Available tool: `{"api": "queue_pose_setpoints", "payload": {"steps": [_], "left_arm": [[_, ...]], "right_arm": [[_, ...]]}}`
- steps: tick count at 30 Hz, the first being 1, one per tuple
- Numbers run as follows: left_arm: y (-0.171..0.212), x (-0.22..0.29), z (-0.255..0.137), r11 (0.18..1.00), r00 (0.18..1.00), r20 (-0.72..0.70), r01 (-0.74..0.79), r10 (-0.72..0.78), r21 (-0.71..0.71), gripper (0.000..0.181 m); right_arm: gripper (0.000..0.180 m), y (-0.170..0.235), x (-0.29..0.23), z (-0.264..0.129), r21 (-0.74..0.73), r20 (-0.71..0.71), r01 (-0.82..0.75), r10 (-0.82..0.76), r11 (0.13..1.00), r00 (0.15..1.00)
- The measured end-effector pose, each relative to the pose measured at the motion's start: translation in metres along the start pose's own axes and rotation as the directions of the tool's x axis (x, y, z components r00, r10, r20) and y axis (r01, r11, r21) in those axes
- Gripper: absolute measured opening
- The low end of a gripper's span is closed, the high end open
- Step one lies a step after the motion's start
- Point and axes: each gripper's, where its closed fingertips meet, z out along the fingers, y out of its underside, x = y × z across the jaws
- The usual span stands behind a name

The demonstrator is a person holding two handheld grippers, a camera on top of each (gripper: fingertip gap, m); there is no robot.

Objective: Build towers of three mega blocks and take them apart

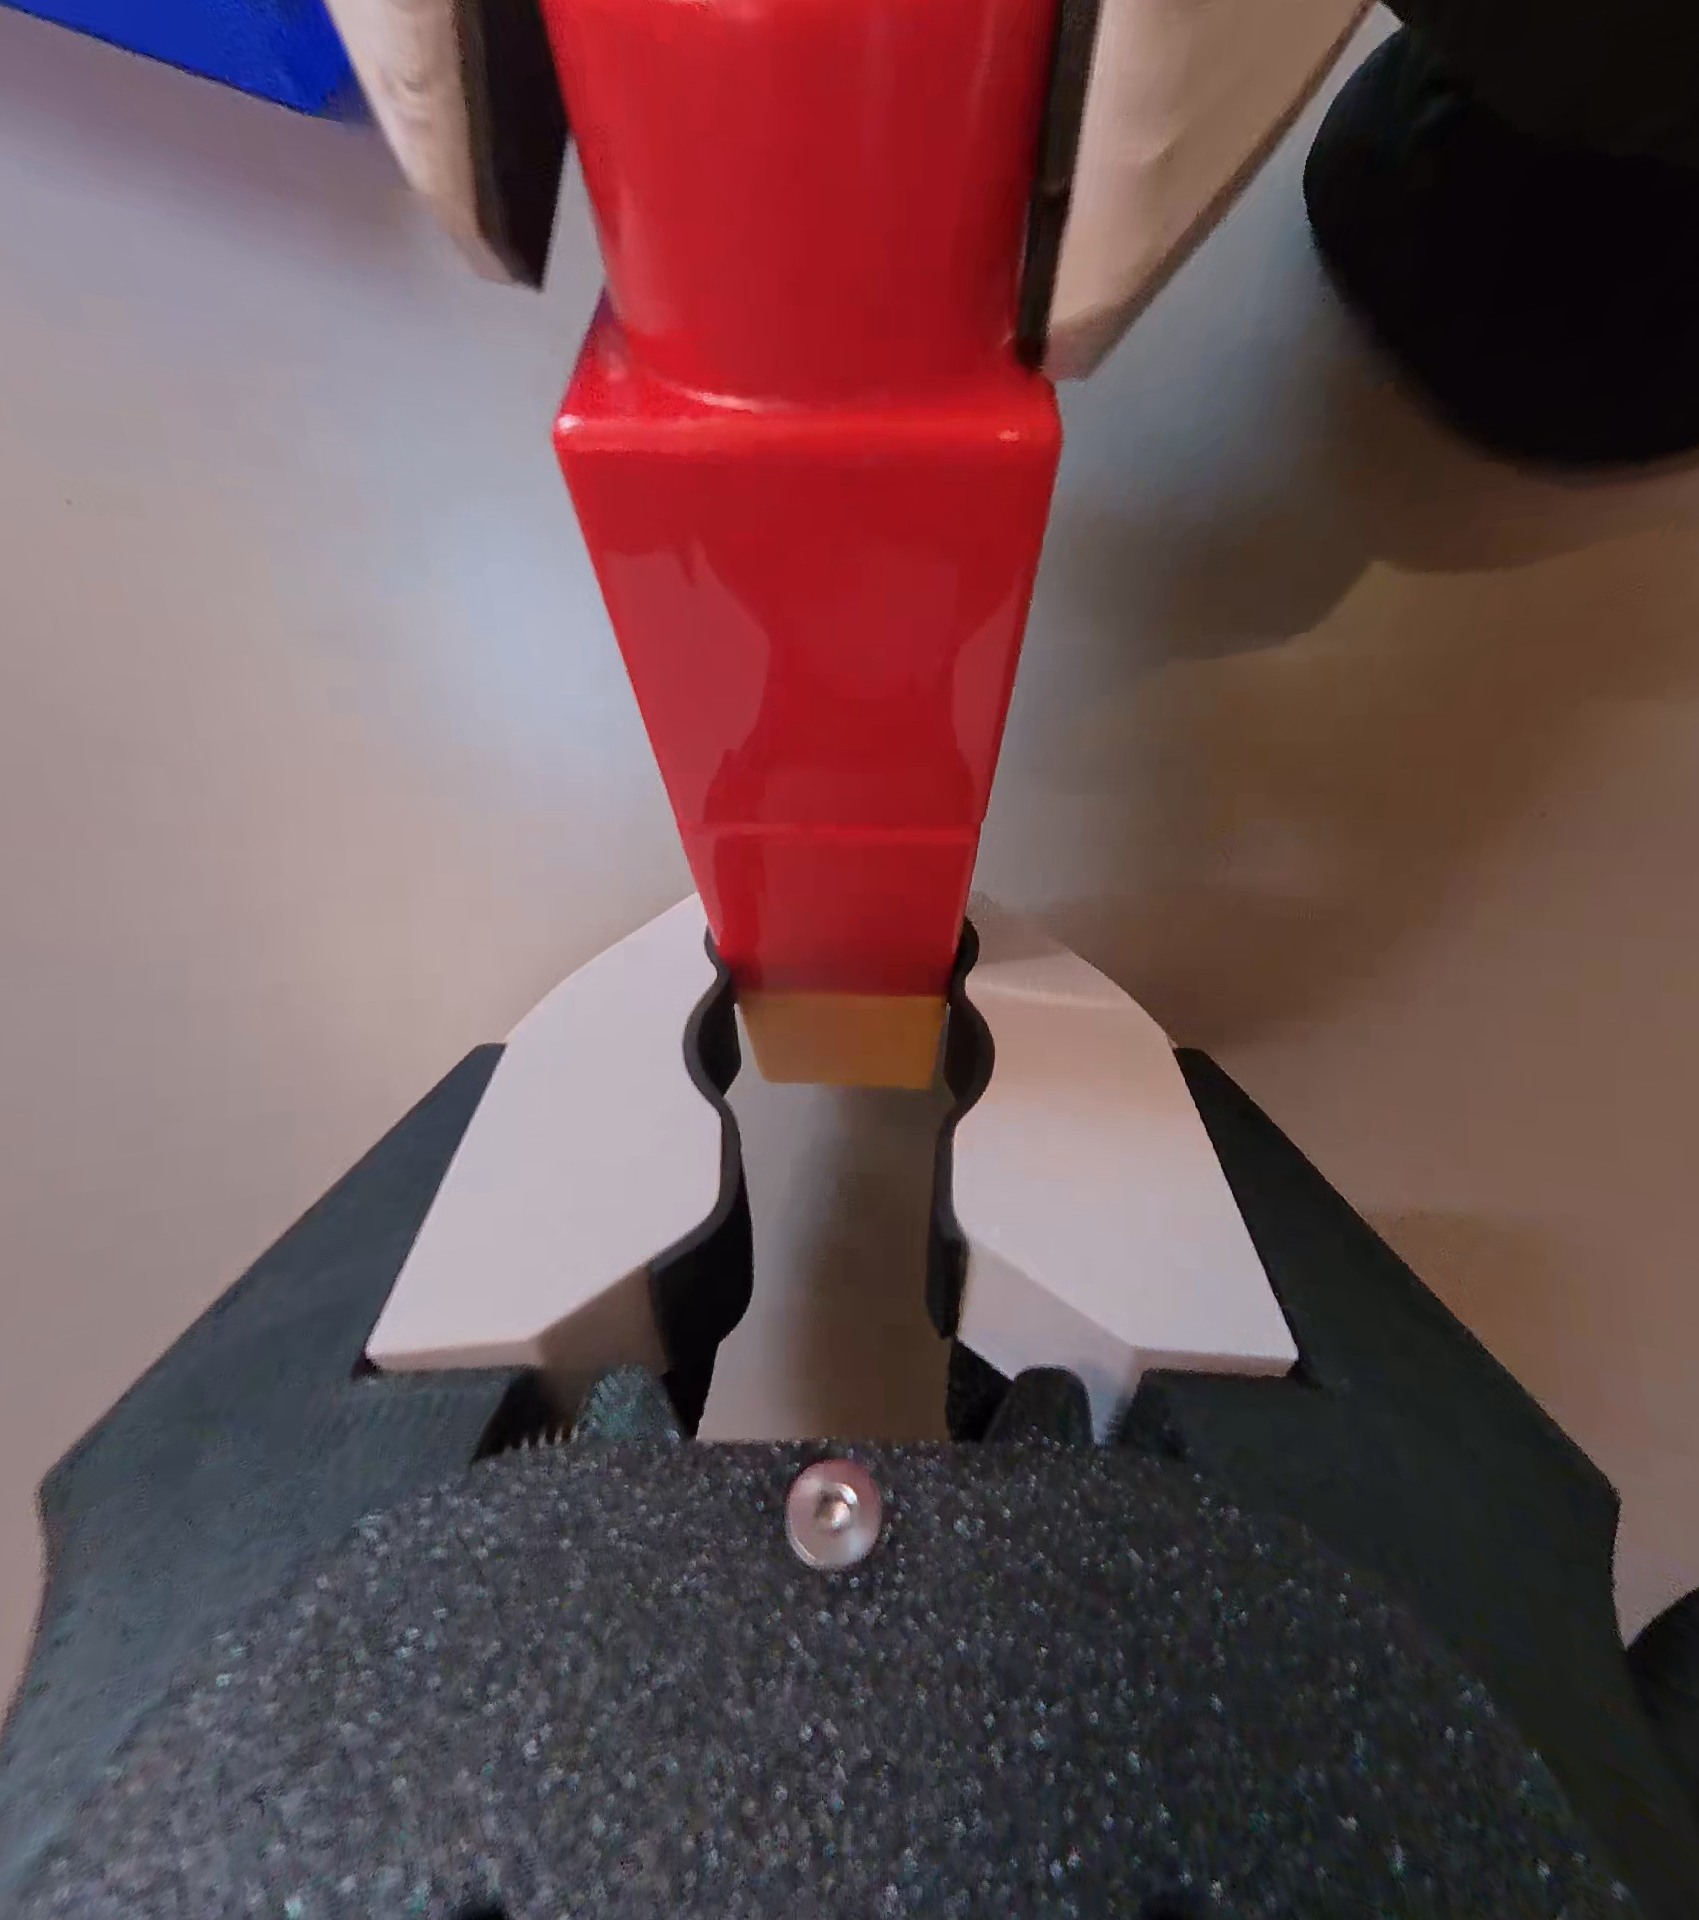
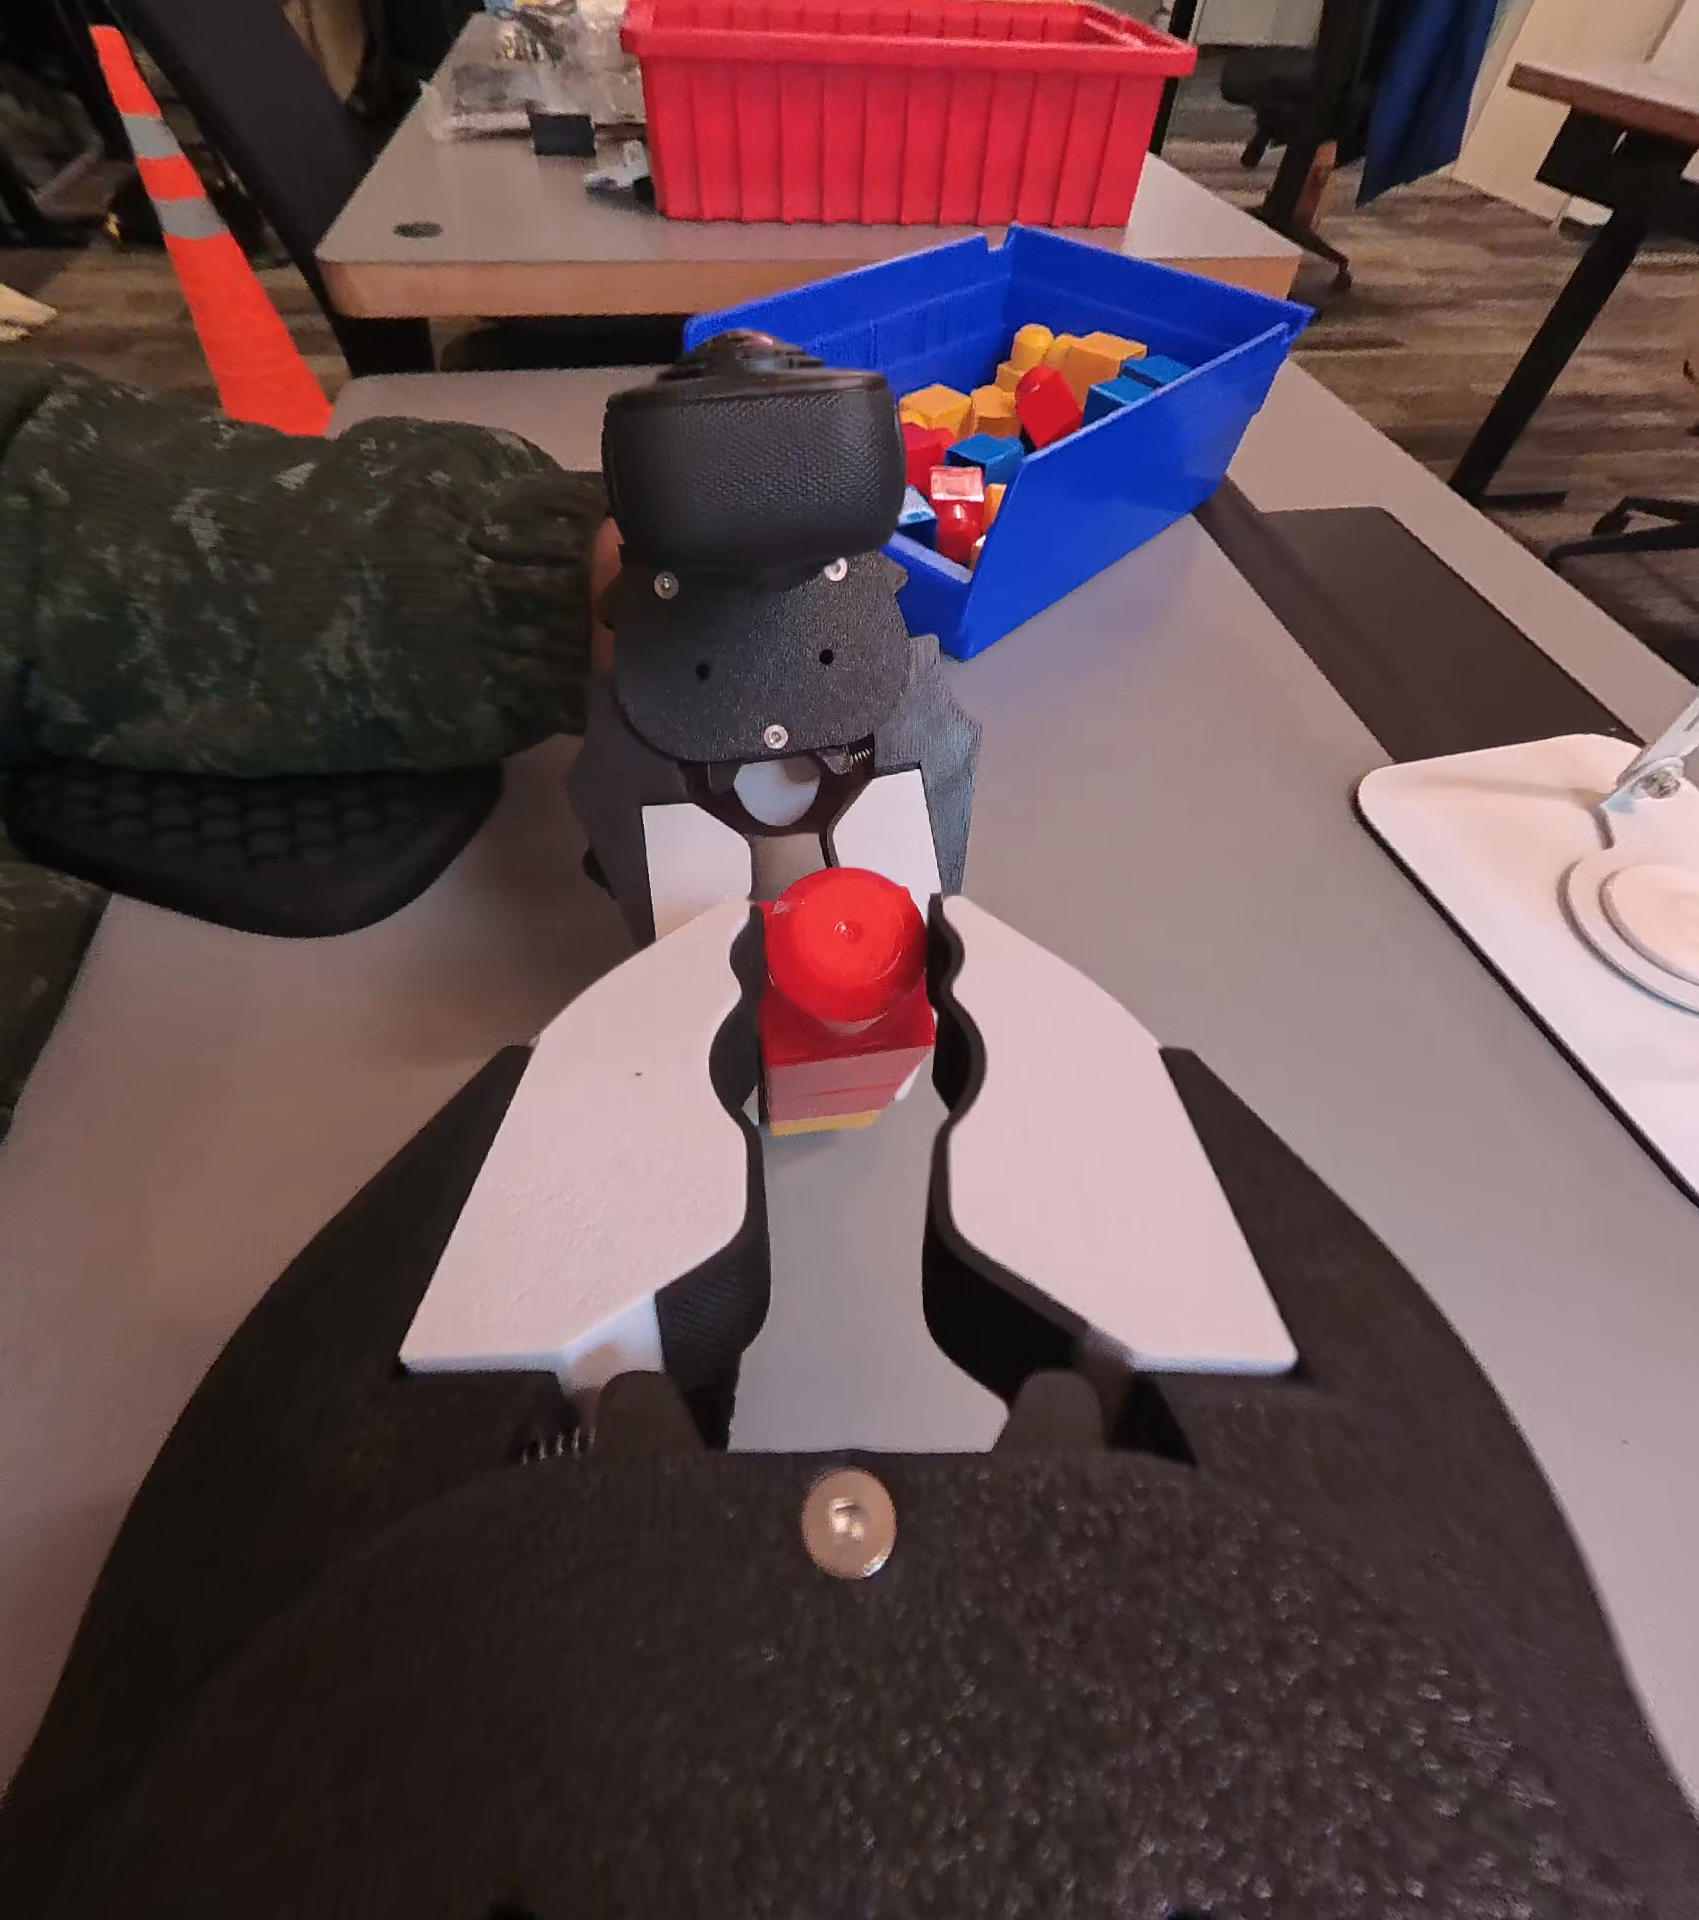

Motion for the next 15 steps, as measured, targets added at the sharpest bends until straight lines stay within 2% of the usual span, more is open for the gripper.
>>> {"api": "queue_pose_setpoints", "payload": {"steps": [3,6,10,12,15], "left_arm": [[-0.005,-0.002,-0.001,0.999,0.999,0.027,-0.022,0.021,0.048,0.037],[-0.015,-0.012,-0.007,0.992,0.996,0.086,-0.021,0.01,0.126,0.051],[-0.027,-0.034,-0.022,0.96,0.984,0.156,0.037,-0.083,0.277,0.044],[-0.029,-0.046,-0.031,0.938,0.972,0.187,0.071,-0.142,0.34,0.039],[-0.026,-0.056,-0.036,0.927,0.959,0.226,0.078,-0.17,0.368,0.029]], "right_arm": [[0.03,-0.001,0.0,-0.002,-0.003,0.001,0.005,-0.005,1.0,1.0],[0.03,-0.007,0.007,-0.012,0.019,-0.037,-0.001,0.002,1.0,0.999],[0.03,-0.025,0.041,-0.055,0.064,-0.244,0.02,-0.004,0.998,0.97],[0.03,-0.038,0.069,-0.094,0.097,-0.415,0.038,0.006,0.995,0.91],[0.03,-0.046,0.115,-0.165,0.094,-0.681,0.072,0.011,0.993,0.733]]}}
